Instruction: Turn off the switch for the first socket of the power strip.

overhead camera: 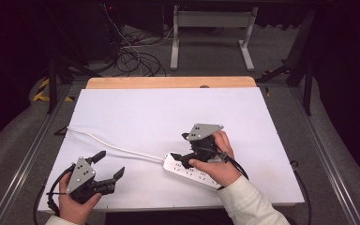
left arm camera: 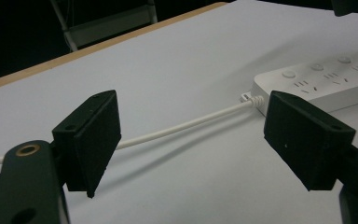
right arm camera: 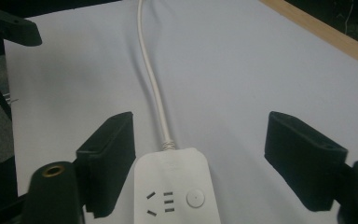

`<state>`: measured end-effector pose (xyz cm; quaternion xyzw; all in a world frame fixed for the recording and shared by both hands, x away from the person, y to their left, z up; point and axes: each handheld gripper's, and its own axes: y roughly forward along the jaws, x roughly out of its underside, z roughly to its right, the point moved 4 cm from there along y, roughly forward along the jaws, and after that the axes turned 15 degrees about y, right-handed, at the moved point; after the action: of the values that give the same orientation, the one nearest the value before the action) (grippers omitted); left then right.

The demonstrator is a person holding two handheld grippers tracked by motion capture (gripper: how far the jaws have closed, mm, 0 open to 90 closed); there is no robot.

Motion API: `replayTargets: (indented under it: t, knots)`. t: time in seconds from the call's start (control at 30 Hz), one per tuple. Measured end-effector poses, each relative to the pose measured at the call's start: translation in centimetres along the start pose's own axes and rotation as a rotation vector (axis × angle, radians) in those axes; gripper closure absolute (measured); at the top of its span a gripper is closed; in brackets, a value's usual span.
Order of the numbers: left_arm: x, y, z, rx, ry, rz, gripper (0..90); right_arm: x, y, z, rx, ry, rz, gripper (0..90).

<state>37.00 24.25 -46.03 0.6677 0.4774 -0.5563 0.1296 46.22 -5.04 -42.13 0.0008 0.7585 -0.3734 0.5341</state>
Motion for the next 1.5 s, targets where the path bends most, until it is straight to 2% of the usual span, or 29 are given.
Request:
replayTargets:
  t: [0.33,0.47,0.6,0.83,1.03,1.27,1.5]
  knots:
    - [0.0,0.1,-0.1,0.001,0.005,-0.001,19.1,-0.4,-1.7,0.2,-0.002,0.001,0.039,15.6]
    - [0.0,0.0,-0.1,-0.002,0.0,0.002,19.1,-0.3,-2.5,0.6,-0.019,0.012,0.046,10.8]
    - [0.0,-0.1,-0.2,-0.003,0.008,0.001,19.1,0.0,-3.8,1.3,0.009,0.023,0.08,10.8]
    - [0.0,-0.1,-0.1,0.0,0.007,0.004,19.1,0.7,-6.0,2.8,0.019,0.056,0.131,10.7]
    - [0.0,-0.1,-0.2,0.004,0.01,0.002,19.0,2.0,-7.3,4.1,0.043,0.087,0.149,8.0]
    - [0.0,-0.1,-0.2,0.01,0.008,0.005,18.7,4.1,-8.0,6.2,0.068,0.15,0.17,7.2]
    - [0.0,-0.2,-0.2,0.011,-0.002,0.009,18.1,6.4,-8.6,7.2,0.096,0.155,0.209,7.3]
